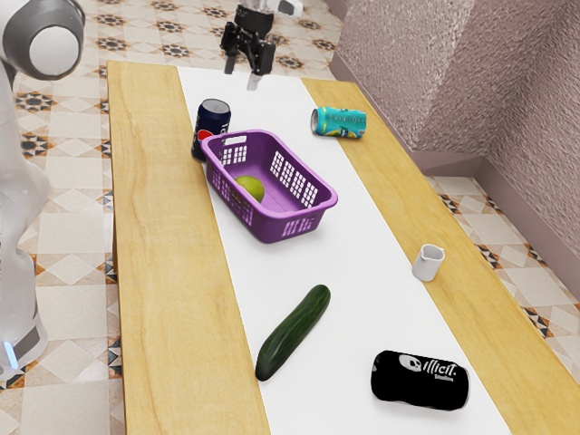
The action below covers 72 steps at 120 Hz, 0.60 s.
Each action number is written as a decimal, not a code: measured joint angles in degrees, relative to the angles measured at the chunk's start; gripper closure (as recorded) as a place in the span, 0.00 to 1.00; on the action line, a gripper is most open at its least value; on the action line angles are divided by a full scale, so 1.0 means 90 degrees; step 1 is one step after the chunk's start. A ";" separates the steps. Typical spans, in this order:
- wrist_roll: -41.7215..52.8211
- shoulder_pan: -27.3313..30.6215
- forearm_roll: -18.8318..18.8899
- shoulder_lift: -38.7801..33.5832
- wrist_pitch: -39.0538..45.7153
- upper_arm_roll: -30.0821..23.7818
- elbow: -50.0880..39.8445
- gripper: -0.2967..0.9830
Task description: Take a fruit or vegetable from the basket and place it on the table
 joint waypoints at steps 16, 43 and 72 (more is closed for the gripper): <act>-0.0341 -0.0148 0.0532 -0.0095 0.0498 -0.0092 -0.0018 0.23; -0.0829 -0.1221 0.0670 -0.0434 0.1413 -0.0072 -0.1032 0.23; -0.1589 -0.0958 0.1046 -0.1010 0.1932 -0.0621 -0.1910 0.23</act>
